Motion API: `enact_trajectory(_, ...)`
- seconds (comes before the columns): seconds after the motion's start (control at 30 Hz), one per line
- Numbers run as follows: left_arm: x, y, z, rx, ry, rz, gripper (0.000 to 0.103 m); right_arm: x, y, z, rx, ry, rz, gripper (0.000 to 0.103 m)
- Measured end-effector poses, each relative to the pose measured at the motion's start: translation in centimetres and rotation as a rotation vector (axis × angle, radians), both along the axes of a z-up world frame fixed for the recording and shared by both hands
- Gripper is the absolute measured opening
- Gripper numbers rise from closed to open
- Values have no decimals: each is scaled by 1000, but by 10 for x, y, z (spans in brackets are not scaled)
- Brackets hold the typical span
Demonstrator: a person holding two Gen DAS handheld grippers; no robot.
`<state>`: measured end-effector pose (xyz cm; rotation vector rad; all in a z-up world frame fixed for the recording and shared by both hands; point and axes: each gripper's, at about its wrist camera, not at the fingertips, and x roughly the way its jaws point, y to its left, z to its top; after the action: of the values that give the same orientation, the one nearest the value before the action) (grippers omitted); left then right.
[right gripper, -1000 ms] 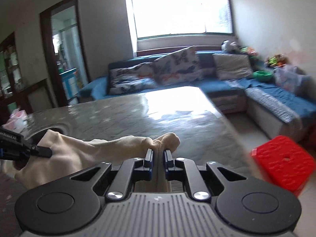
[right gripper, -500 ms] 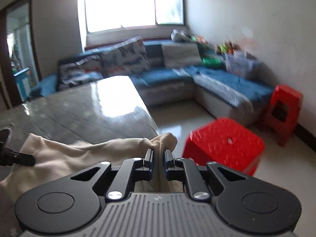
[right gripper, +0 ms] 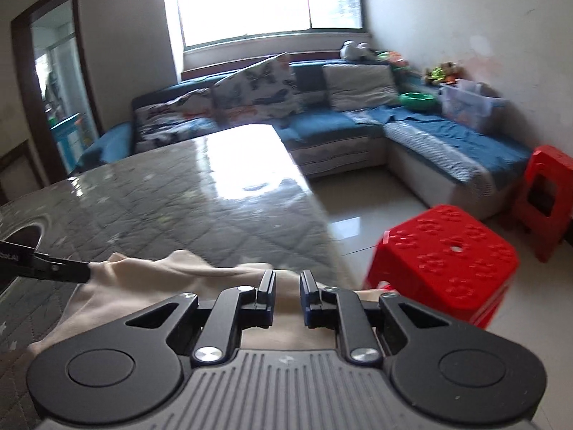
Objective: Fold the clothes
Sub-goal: 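Lower the shirt bundle onto the table with both grippers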
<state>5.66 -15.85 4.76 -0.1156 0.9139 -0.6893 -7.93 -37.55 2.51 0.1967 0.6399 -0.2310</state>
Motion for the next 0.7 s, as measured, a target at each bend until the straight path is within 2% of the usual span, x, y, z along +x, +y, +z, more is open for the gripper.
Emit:
enact_trajectory(0.1, 3, -13, -7, 21, -5, -23, 21, 14, 4, -8, 5, 19, 6, 20)
enact_trajectory(0.23, 11, -23, -18, 40, -2, -26, 21, 26, 6, -24, -3, 50, 4, 21)
enact_trajectory(0.4, 11, -28, -18, 44, -10, -30, 22, 22, 6, -19, -8, 45, 17, 24)
enact_trajectory(0.43, 9, -28, -17, 47, -17, -34, 22, 18, 8, -16, -16, 40, 25, 26)
enact_trajectory(0.5, 7, -28, -15, 48, -25, -40, 22, 10, 13, -10, -30, 30, 37, 41)
enact_trajectory(0.57, 2, -25, -13, 49, -33, -45, 24, 1, 18, -5, -35, 26, 57, 45)
enact_trajectory(0.63, -5, -22, -10, 54, -48, -52, 31, -9, 24, -1, -40, 24, 79, 53)
enact_trajectory(0.7, -15, -18, -8, 62, -74, -64, 32, -19, 32, 2, -51, 24, 101, 59)
